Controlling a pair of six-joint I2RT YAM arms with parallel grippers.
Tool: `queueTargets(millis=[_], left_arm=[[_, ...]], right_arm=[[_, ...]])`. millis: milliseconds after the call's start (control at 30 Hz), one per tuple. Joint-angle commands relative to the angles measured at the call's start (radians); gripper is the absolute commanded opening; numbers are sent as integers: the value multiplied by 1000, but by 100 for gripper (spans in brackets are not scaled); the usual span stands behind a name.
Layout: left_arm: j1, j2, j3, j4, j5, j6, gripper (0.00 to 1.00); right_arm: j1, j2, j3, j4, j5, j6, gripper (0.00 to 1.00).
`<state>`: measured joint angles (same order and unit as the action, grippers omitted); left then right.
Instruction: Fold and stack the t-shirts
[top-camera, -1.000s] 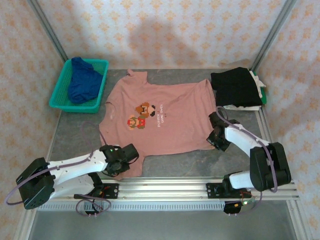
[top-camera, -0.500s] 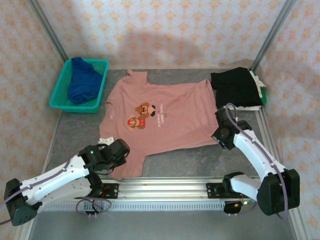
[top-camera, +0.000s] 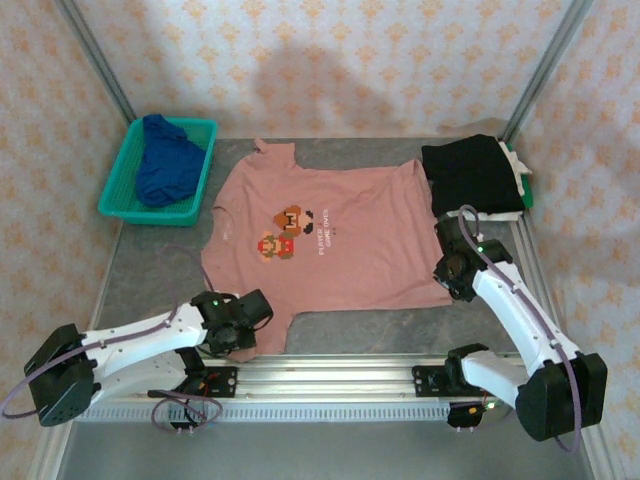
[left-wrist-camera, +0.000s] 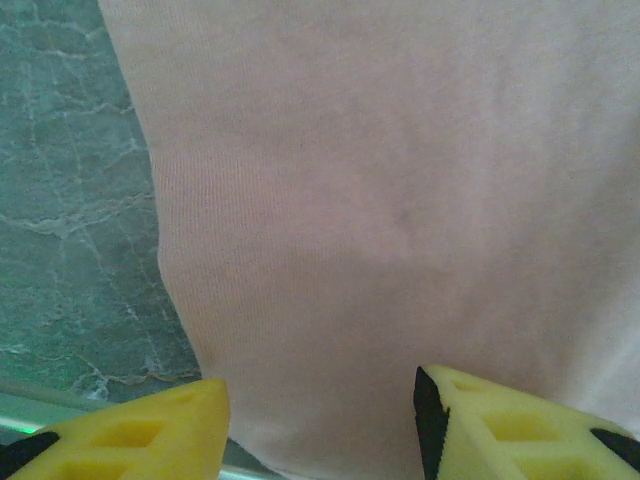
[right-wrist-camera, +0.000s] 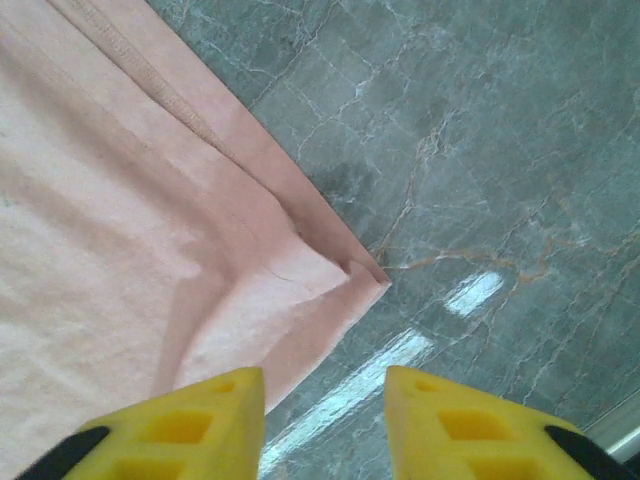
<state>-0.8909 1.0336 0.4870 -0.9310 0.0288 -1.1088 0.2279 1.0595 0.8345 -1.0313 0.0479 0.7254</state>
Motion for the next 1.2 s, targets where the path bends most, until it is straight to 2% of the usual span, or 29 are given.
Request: queueTargets(millis=[0, 67, 200, 400, 567, 667, 733, 867, 1000, 1167], left_arm=[[-14, 29, -16, 41, 21, 33, 53], [-16, 47, -22, 70, 35, 42, 53], [-17, 85, -31, 127, 45, 48, 50], [-17, 104, -13, 124, 29, 60, 20], [-16, 90, 33, 80, 9, 81, 0], [-16, 61, 36, 62, 4, 75, 0], [-14, 23, 49, 12, -17, 70, 0], [9, -92, 109, -97, -71, 75, 0], [68, -169, 185, -161, -110, 121, 0], [184, -115, 305, -178, -145, 253, 0]], right_arm=[[-5, 15, -7, -10, 41, -12, 50], [-4, 38, -42, 59, -19, -21, 55], [-4, 151, -84, 143, -78, -18, 56], [-4, 224, -147, 233, -96, 11, 54], [-5, 277, -160, 246, -68, 16, 46], [-4, 268, -183, 263, -57, 22, 32], [-4, 250, -191, 255, -44, 22, 19], [-5, 193, -177, 213, -15, 16, 0], [-4, 129, -138, 160, -19, 18, 0], [-5, 46, -65, 91, 25, 3, 0]])
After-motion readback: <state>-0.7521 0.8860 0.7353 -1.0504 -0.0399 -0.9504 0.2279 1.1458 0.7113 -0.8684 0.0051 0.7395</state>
